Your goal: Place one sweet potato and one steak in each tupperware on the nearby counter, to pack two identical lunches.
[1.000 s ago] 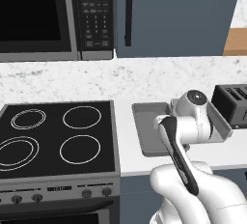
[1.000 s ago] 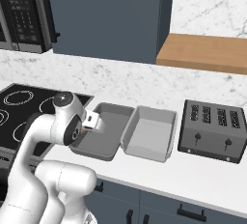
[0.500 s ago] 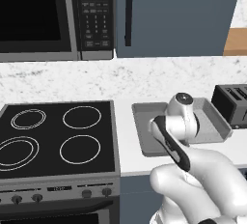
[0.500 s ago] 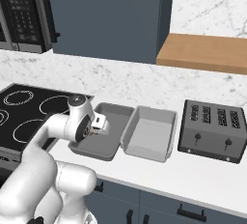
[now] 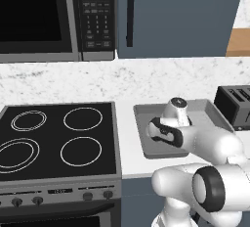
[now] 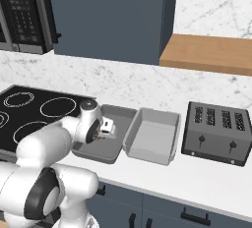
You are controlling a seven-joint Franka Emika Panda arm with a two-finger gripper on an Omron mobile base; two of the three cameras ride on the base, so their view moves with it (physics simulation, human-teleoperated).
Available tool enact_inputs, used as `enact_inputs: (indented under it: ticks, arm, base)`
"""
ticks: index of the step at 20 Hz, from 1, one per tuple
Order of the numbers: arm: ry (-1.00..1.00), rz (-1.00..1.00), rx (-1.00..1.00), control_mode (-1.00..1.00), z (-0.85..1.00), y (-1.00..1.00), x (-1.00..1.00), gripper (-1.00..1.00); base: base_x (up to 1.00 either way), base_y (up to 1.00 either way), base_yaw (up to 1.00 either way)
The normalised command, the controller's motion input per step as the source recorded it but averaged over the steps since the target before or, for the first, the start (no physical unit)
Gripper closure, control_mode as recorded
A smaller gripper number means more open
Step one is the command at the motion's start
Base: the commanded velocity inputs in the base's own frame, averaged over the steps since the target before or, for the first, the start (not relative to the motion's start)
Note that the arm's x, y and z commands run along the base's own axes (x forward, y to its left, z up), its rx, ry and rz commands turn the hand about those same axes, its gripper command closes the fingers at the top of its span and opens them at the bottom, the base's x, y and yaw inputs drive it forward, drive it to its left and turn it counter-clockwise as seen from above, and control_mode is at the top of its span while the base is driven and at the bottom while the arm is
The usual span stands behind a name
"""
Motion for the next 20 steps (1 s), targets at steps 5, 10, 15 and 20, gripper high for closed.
enact_inputs:
  ticks: [5, 10, 15, 20]
  arm:
    - [0.0, 0.03, 0.0, -1.0, -0.46, 0.0, 0.27, 1.0]
    - [0.0, 0.0, 0.0, -1.0, -0.37, 0.01, 0.07, 1.0]
    - [0.0, 0.0, 0.0, -1.0, -0.36, 0.08, 0.13, -1.0]
    - [0.0, 0.0, 0.0, -1.0, -0.02, 0.0, 0.0, -1.0]
  base:
    - [0.0, 0.0, 0.0]
    - [0.0, 0.0, 0.0]
    - [0.0, 0.0, 0.0]
    - [0.0, 0.0, 0.0]
